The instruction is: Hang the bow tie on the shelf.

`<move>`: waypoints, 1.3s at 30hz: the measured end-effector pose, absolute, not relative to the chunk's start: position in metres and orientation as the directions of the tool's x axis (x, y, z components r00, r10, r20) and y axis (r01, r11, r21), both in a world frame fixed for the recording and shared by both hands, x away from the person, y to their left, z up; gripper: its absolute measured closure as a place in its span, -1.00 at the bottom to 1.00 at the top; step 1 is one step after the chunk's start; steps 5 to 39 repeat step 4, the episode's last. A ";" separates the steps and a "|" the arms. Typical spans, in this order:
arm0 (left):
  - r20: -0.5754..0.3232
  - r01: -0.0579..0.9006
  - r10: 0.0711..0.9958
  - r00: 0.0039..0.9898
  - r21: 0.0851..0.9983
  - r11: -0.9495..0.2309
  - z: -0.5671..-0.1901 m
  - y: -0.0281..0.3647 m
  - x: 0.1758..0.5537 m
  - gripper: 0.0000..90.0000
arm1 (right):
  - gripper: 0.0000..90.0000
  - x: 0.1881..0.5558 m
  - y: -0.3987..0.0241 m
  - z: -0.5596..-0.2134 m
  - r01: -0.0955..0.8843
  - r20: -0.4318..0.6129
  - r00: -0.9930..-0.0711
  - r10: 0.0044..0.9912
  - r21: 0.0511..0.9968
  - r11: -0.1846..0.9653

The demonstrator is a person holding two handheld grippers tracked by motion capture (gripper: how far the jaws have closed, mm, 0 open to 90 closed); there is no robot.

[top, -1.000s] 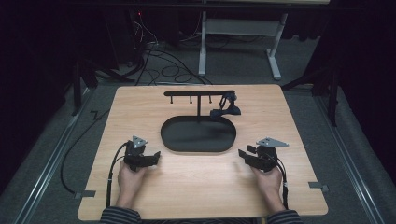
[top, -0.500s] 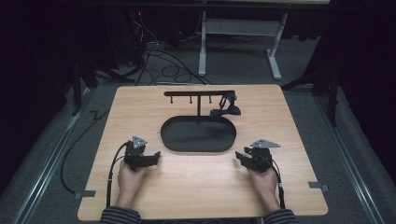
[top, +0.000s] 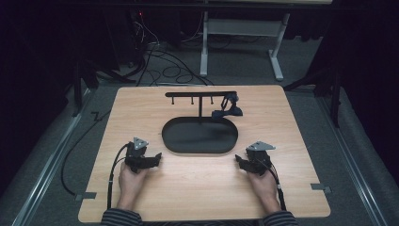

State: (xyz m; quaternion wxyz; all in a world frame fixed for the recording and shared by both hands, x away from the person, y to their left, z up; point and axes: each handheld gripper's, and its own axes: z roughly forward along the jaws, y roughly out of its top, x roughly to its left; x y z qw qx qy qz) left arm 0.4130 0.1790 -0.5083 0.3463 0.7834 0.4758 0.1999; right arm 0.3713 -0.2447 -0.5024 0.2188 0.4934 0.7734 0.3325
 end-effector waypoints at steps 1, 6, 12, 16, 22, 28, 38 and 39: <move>-0.017 0.608 0.884 0.468 0.732 -0.308 -0.508 0.179 0.413 -0.59 | 0.01 0.371 -0.245 -0.502 0.616 -0.014 -0.419 0.908 0.730 0.295; -0.016 0.607 0.884 0.468 0.733 -0.308 -0.508 0.179 0.413 -0.59 | 0.01 0.371 -0.245 -0.502 0.617 -0.012 -0.418 0.908 0.730 0.294; -0.016 0.607 0.884 0.468 0.733 -0.308 -0.508 0.179 0.413 -0.59 | 0.01 0.371 -0.245 -0.502 0.617 -0.012 -0.418 0.908 0.730 0.294; -0.016 0.607 0.884 0.468 0.733 -0.308 -0.508 0.179 0.413 -0.59 | 0.01 0.371 -0.245 -0.502 0.617 -0.012 -0.418 0.908 0.730 0.294; -0.016 0.607 0.884 0.468 0.733 -0.308 -0.508 0.179 0.413 -0.59 | 0.01 0.371 -0.245 -0.502 0.617 -0.012 -0.418 0.908 0.730 0.294; -0.016 0.607 0.884 0.468 0.733 -0.308 -0.508 0.179 0.413 -0.59 | 0.01 0.371 -0.245 -0.502 0.617 -0.012 -0.418 0.908 0.730 0.294; -0.016 0.607 0.884 0.468 0.733 -0.308 -0.508 0.179 0.413 -0.59 | 0.01 0.371 -0.245 -0.502 0.617 -0.012 -0.418 0.908 0.730 0.294; -0.016 0.607 0.884 0.468 0.733 -0.308 -0.508 0.179 0.413 -0.59 | 0.01 0.371 -0.245 -0.502 0.617 -0.012 -0.418 0.908 0.730 0.294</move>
